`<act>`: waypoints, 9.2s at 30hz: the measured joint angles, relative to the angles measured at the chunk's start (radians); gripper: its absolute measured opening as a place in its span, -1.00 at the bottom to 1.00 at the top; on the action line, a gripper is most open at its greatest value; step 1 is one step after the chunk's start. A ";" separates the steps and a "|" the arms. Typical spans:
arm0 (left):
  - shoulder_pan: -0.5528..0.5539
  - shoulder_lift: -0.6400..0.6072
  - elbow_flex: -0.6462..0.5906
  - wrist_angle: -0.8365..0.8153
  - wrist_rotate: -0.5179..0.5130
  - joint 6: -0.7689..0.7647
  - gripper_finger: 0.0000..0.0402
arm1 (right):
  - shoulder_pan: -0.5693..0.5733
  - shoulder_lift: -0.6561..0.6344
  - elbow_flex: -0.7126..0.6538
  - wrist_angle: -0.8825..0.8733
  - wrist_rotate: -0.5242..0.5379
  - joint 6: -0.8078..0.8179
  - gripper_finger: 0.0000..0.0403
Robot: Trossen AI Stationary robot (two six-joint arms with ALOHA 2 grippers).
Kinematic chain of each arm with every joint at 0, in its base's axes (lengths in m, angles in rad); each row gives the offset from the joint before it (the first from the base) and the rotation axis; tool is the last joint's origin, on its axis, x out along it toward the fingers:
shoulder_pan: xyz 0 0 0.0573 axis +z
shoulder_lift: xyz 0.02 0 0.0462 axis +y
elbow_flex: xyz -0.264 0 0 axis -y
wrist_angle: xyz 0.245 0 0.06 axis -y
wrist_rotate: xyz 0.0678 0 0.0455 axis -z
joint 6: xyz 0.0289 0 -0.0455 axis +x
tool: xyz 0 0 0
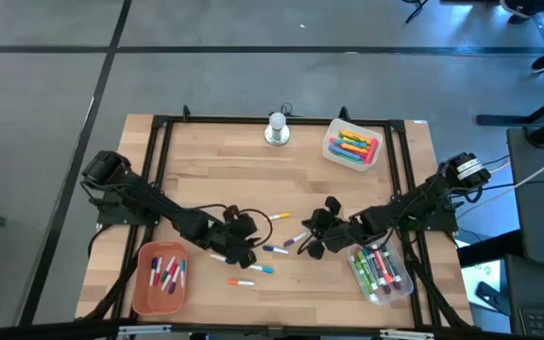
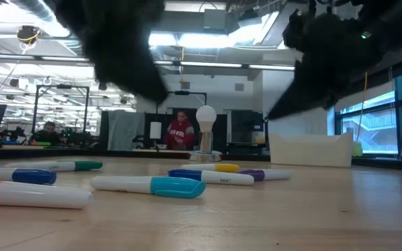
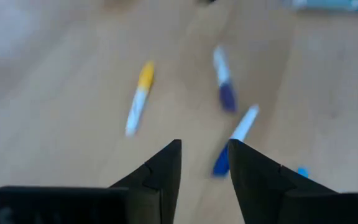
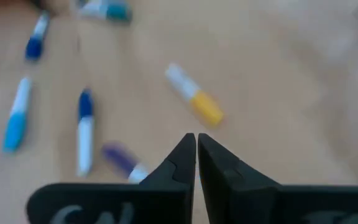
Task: Pick & Place Markers
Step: Put the small light blue highlighter pen into the orange bin, then put the small green highlighter pen into the orange bin, then put the small blue highlighter pen into the orange bin
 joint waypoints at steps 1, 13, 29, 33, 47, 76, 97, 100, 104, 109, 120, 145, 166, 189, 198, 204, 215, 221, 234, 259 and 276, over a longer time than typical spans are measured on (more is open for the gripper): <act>-0.006 -0.008 0.005 0.018 -0.038 0.050 -0.37 | 0.019 -0.001 0.000 0.029 0.061 -0.027 -0.92; -0.152 -0.032 0.004 -0.247 -0.453 -0.095 -0.45 | 0.088 -0.003 0.001 0.071 0.163 -0.060 -0.98; -0.137 -0.029 0.003 -0.462 -0.404 -0.165 -0.55 | 0.058 -0.003 0.001 0.033 0.128 -0.078 -0.97; -0.126 -0.025 0.003 -0.467 -0.422 -0.162 -0.56 | 0.034 -0.003 0.001 0.009 0.128 -0.069 -0.95; -0.050 0.049 0.003 -0.491 -0.249 -0.260 -0.52 | -0.003 -0.002 0.000 0.017 0.022 -0.051 -0.96; 0.025 -0.072 -0.035 -0.601 0.129 -0.425 -0.20 | -0.028 -0.002 0.000 0.100 -0.118 -0.004 -0.91; 0.035 -0.071 -0.212 -0.398 0.135 -0.470 -0.31 | -0.045 -0.002 0.000 0.131 -0.110 -0.050 -0.91; 0.036 -0.070 -0.212 -0.404 0.146 -0.498 -0.33 | -0.042 -0.002 0.000 0.131 -0.125 -0.049 -0.91; 0.035 -0.062 -0.212 -0.411 0.160 -0.506 -0.36 | -0.032 -0.002 0.000 0.130 -0.136 -0.033 -0.91; 0.036 -0.017 -0.207 -0.407 0.139 -0.504 -0.42 | -0.018 -0.002 0.000 0.126 -0.136 -0.032 -0.91; -0.009 0.012 -0.181 -0.453 0.089 -0.494 -0.82 | 0.010 -0.002 0.000 0.116 -0.118 -0.003 -0.91; -0.468 -0.142 0.104 -0.919 0.519 -0.856 -0.67 | 0.058 -0.002 0.000 0.108 -0.090 0.000 -0.91; -0.412 -0.167 0.216 -1.316 0.263 -1.085 -0.17 | 0.006 -0.002 0.000 0.122 -0.100 -0.119 -0.91; -0.028 0.160 0.069 -0.689 0.082 -0.542 -0.17 | 0.009 -0.002 0.000 0.135 -0.128 -0.031 -0.91; -0.028 0.218 0.072 -0.670 0.093 -0.531 -0.17 | 0.010 -0.002 0.000 0.089 -0.154 0.050 -0.91; -0.030 0.227 0.072 -0.656 0.109 -0.513 -0.31 | 0.010 -0.002 0.000 0.091 -0.154 0.056 -0.91; -0.064 0.221 0.074 -0.668 0.053 -0.457 -0.86 | 0.010 -0.002 0.000 0.093 -0.153 0.052 -0.91; -0.126 0.159 0.159 -0.946 0.109 -0.544 -0.77 | 0.009 -0.002 0.000 0.085 -0.148 0.023 -0.91; -0.305 0.071 0.406 -1.259 0.438 -0.659 -0.79 | -0.014 -0.002 0.000 0.080 -0.143 0.032 -0.91; -0.398 0.071 0.244 -1.164 0.874 -0.629 -0.40 | -0.026 -0.002 0.000 0.063 -0.200 0.078 -0.91; -0.227 0.074 0.314 -0.856 0.275 -0.199 -0.55 | -0.036 0.009 0.000 0.071 -0.197 -0.004 -0.91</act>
